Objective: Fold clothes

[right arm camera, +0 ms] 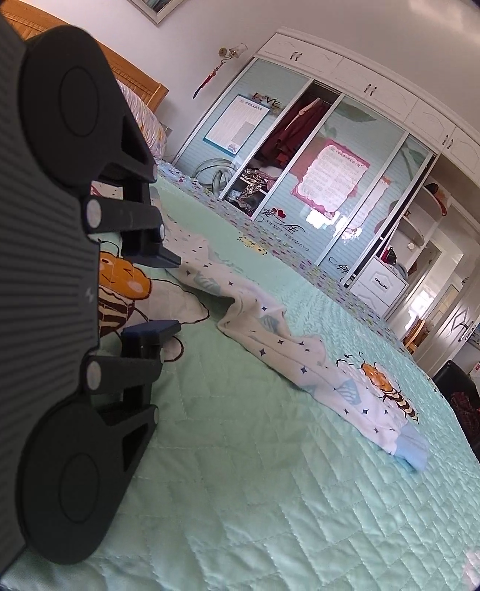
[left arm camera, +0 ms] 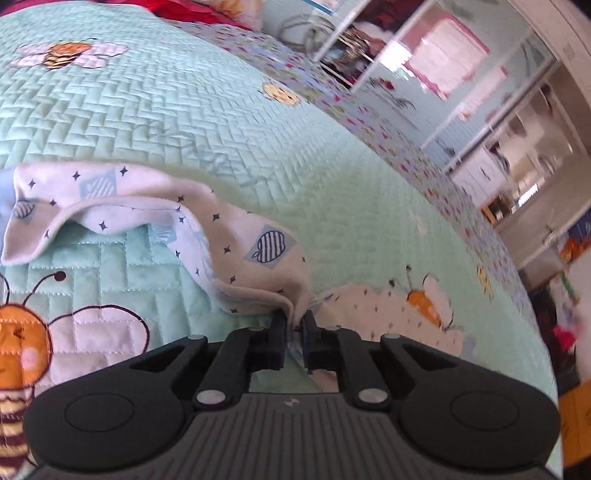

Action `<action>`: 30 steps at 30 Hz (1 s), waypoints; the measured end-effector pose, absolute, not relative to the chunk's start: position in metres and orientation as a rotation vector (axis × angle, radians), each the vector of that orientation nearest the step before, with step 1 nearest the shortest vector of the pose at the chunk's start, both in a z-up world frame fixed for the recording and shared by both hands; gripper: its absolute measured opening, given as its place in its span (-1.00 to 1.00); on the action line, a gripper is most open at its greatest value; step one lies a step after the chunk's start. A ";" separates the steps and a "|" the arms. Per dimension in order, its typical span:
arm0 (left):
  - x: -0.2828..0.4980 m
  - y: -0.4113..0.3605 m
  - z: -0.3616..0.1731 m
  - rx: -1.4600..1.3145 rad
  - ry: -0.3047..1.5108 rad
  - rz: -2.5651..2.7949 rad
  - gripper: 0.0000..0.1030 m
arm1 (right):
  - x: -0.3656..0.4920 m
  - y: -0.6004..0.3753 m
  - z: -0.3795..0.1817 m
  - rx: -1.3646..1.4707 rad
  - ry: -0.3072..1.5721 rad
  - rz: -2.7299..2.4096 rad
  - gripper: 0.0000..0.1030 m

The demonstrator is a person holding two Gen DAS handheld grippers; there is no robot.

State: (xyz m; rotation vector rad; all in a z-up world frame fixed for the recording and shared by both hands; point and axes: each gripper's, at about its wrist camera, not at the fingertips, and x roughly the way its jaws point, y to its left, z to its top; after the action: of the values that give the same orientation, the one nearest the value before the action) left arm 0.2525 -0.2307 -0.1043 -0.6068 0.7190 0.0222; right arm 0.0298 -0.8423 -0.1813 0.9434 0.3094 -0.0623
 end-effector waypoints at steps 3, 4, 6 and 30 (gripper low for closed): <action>0.259 -0.226 -0.109 -0.579 0.705 -0.035 -0.75 | 0.030 -0.842 -0.181 0.940 0.311 -0.065 -0.41; 0.260 -0.226 -0.110 -0.570 0.701 -0.051 -0.74 | 0.029 -0.842 -0.182 0.942 0.310 -0.064 -0.41; 0.254 -0.226 -0.106 -0.547 0.702 -0.052 -0.53 | 0.028 -0.842 -0.184 0.946 0.306 -0.062 -0.42; 0.015 -0.341 -0.059 0.347 0.661 -0.517 -0.16 | -0.011 -0.771 -0.128 0.752 0.500 0.168 -0.30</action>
State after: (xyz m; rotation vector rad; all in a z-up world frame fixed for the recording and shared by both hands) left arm 0.0149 -0.3407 -0.0589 0.3465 0.6614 -0.5174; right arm -0.0115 -0.7707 -0.1281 0.7515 0.5000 0.1677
